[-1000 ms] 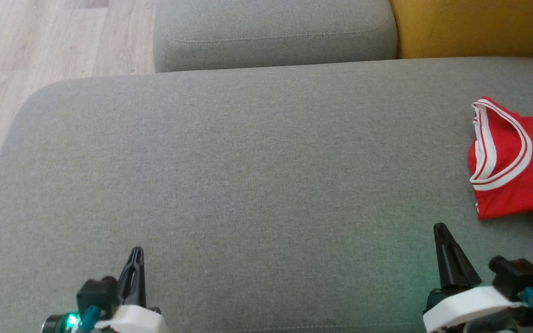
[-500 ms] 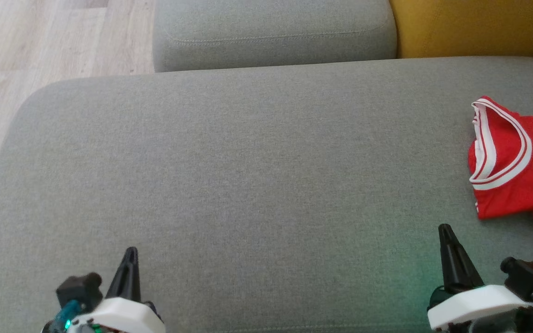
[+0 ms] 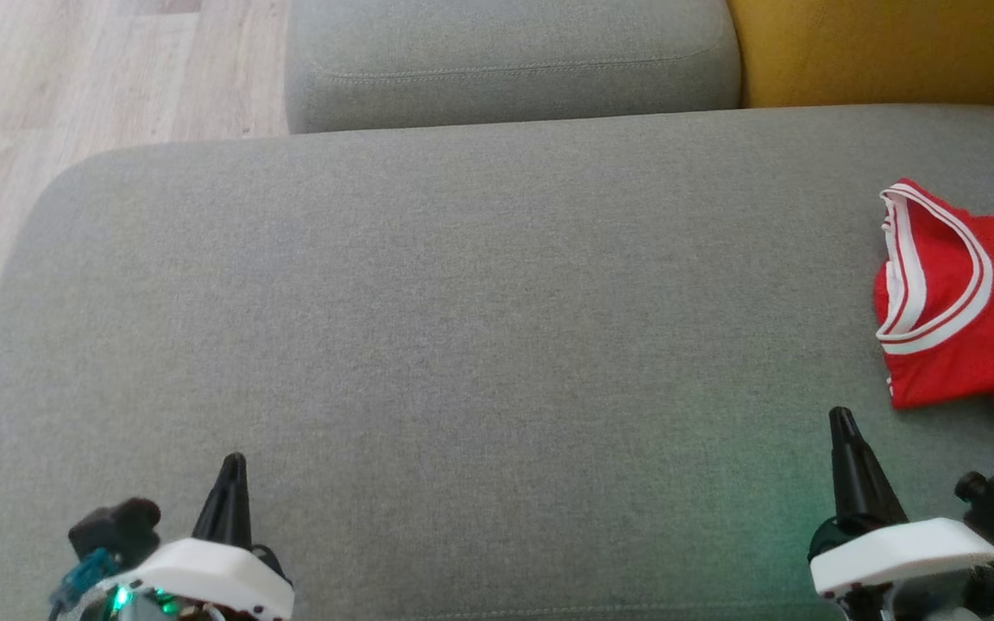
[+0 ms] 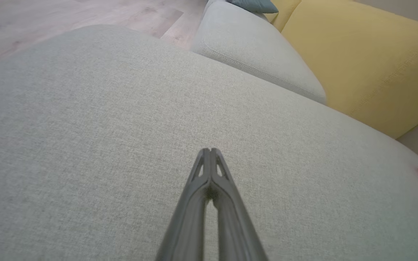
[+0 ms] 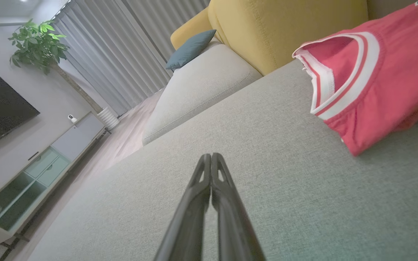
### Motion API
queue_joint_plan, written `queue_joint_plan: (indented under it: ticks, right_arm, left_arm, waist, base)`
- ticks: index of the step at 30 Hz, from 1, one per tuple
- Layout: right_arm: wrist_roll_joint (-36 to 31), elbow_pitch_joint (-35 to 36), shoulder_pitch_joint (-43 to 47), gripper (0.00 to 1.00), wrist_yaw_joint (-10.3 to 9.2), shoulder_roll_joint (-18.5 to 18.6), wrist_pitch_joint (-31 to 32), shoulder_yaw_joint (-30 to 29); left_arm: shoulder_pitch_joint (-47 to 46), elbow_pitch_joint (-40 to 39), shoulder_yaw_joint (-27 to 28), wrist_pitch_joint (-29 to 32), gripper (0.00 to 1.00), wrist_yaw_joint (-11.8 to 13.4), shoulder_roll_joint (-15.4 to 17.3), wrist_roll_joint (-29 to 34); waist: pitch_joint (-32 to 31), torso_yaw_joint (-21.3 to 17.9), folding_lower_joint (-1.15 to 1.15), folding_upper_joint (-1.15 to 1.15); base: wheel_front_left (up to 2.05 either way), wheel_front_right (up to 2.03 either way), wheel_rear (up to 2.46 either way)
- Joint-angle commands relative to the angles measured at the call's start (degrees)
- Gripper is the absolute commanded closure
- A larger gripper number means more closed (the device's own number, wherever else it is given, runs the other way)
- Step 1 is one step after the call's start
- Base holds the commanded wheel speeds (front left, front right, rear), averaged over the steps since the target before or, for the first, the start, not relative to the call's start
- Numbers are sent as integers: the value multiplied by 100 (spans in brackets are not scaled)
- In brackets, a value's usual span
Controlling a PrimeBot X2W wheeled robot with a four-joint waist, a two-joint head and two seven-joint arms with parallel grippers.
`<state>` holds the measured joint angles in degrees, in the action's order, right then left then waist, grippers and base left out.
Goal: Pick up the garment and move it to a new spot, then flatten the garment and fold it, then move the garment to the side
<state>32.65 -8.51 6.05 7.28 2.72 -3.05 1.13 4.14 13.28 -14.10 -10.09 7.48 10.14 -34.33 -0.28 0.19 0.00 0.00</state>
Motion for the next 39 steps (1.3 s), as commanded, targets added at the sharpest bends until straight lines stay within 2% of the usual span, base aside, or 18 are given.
queue_joint_plan:
  ticks: [1, 39]
  right_arm:
    - [223, 139, -282, 100, 7, 111, 21, -17]
    - [2684, -137, -658, 100, 13, 163, 302, -198]
  left_arm:
    - [-335, -146, 160, 40, 100, -56, 9, -193]
    - [-610, -67, 843, 625, 100, -649, -222, -2574]
  waist:
    - [1, 0, 0, 0]
    - [20, -8, 0, 0]
  base:
    - [0, 0, 0]
    - [0, 0, 0]
